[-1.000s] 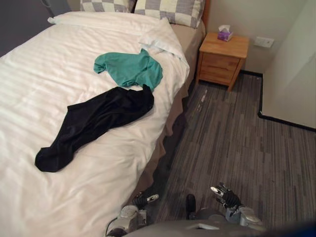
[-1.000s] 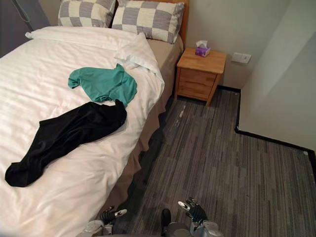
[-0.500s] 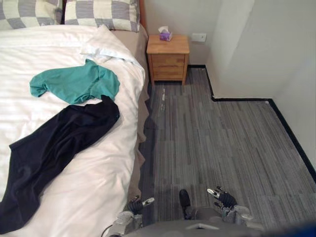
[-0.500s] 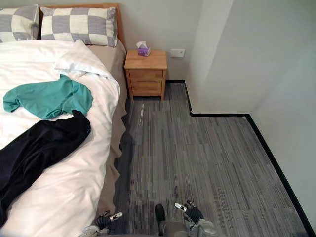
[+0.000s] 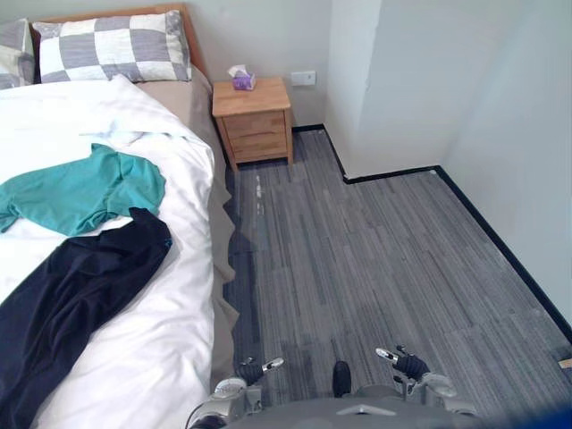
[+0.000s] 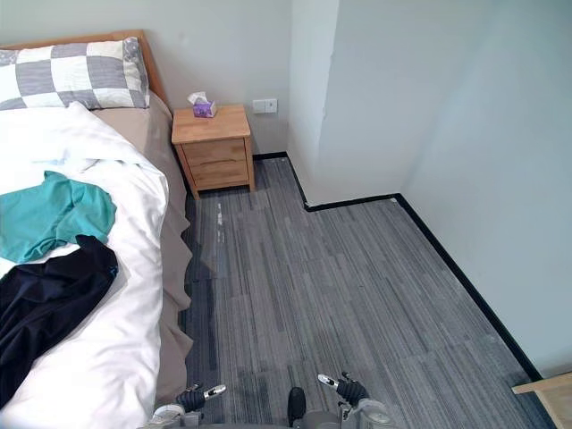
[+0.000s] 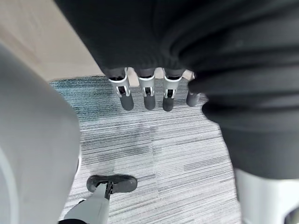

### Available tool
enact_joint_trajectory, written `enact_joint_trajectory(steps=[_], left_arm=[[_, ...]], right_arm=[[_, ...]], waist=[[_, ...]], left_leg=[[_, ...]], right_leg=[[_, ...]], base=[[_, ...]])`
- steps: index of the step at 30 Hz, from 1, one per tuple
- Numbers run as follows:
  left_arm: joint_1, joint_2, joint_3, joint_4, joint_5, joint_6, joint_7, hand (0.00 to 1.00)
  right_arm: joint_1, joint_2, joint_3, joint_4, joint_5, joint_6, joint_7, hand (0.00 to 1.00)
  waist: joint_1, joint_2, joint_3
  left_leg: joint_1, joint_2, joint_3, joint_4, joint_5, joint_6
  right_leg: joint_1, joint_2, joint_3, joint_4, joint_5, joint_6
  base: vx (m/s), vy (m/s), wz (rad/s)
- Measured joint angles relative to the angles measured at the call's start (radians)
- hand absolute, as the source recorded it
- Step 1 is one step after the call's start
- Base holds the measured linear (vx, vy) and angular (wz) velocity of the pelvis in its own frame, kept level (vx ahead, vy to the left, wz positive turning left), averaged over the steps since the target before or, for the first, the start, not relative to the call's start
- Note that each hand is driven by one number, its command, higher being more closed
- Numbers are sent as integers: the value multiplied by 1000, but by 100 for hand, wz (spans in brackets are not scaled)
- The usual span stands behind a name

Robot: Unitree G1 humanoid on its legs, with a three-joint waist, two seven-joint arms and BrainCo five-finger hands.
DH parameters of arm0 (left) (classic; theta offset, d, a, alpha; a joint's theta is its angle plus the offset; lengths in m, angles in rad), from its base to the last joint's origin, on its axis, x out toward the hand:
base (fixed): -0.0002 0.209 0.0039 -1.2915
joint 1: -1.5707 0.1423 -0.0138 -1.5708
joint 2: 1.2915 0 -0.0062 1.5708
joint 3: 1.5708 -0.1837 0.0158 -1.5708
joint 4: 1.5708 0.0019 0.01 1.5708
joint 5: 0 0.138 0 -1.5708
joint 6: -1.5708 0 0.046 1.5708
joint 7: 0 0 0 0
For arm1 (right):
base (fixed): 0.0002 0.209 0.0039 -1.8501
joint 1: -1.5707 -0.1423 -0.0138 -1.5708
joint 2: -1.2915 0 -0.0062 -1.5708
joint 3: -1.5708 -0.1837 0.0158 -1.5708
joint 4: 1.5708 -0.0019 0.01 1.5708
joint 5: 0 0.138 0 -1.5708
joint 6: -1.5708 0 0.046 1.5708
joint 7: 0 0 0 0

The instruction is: Tidy the bed and pick cloth on bed and put in laundry

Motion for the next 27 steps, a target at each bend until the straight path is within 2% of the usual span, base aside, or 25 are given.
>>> enact_joint_trajectory(steps=[2,9,10,11,12,13,15,16,17,18,19,20,22,23,25,27], left_arm=[[2,1,2,0,-1,-4,-2,0],[27,-2,93,-10,-112,-71,-9,0],[35,-6,119,-11,-126,-82,-8,0],[42,-4,148,-11,-152,-88,-6,0],[50,-1,175,-12,-168,-94,-3,0],[58,4,202,-13,-195,-100,-1,0],[77,6,233,-33,-216,-107,-1,0],[85,3,237,-50,-216,-110,-1,0],[86,0,240,-53,-214,-124,-1,0],[85,0,246,-56,-212,-129,-1,0],[80,-11,265,-59,-213,-130,-1,0],[81,-17,276,-62,-213,-130,-1,0],[83,-21,274,-61,-213,-130,-1,0],[83,-22,274,-61,-213,-130,0,0],[83,-20,274,-66,-217,-130,1,0],[81,-21,274,-90,-220,-129,2,0]], right_arm=[[2,3,-16,4,2,-9,3,0],[37,25,-137,8,10,-99,30,0],[41,27,-162,8,9,-113,41,0],[41,29,-174,9,8,-124,50,0],[42,29,-175,12,7,-125,59,0],[42,32,-176,12,5,-129,70,0],[46,28,-176,8,-8,-133,83,0],[46,23,-176,1,-14,-133,86,0],[46,19,-176,-11,-15,-133,88,0],[47,23,-175,-16,-17,-133,89,0],[46,18,-176,-17,-20,-133,89,0],[48,21,-180,-16,-22,-133,88,0],[52,25,-193,-15,-26,-135,87,0],[58,29,-197,-22,-30,-144,84,0],[73,38,-198,-50,-45,-152,75,0],[91,53,-198,-90,-71,-167,61,0]], waist=[[-1,-1,0],[22,-12,18],[23,4,24],[26,3,27],[30,2,27],[33,-4,29],[29,-8,32],[28,-1,34],[36,5,41],[41,12,46],[44,13,57],[55,18,59],[55,17,61],[55,16,61],[55,8,66],[51,-5,73]], left_leg=[[-15,-1,-7,0,0,0],[-32,16,-26,-3,-1,-1],[-39,36,-17,0,-23,-5],[-51,64,0,29,-52,-11],[-66,85,12,74,-70,-39],[-87,99,23,146,-74,-49],[-177,133,46,361,-69,-49],[-231,161,49,490,-48,-40],[-333,203,39,701,34,-16],[-367,209,25,764,55,-6],[-404,209,3,827,23,-2],[-427,190,-1,832,-5,-8],[-443,166,0,775,-24,-16],[-451,150,6,695,-31,-19],[-456,122,38,557,-34,-23],[-491,94,111,412,-1,0]], right_leg=[[-2,-6,-16,0,0,0],[-4,-17,-120,1,-24,-6],[0,-7,-158,2,-39,-9],[1,6,-192,7,-49,-19],[-1,16,-212,6,-65,-22],[-1,19,-216,7,-76,-22],[-2,23,-212,24,-89,-39],[-2,29,-206,35,-100,-48],[3,33,-176,56,-119,-62],[6,33,-160,64,-124,-65],[15,32,-125,76,-132,-69],[32,28,-93,76,-136,-72],[56,19,-57,74,-139,-60],[71,9,-37,74,-149,-49],[94,-9,3,72,-168,-36],[117,-43,10,68,-204,-15]], base=[[-18,45,16],[-21,32,23],[8,-13,13],[31,-28,1],[64,-60,-13],[62,-83,-29],[74,-102,-32],[121,-112,-48],[186,-114,-50],[219,-88,-61],[242,-78,-66],[201,-63,-78],[162,-30,-64],[212,3,-70],[240,39,-59],[209,66,-17]])
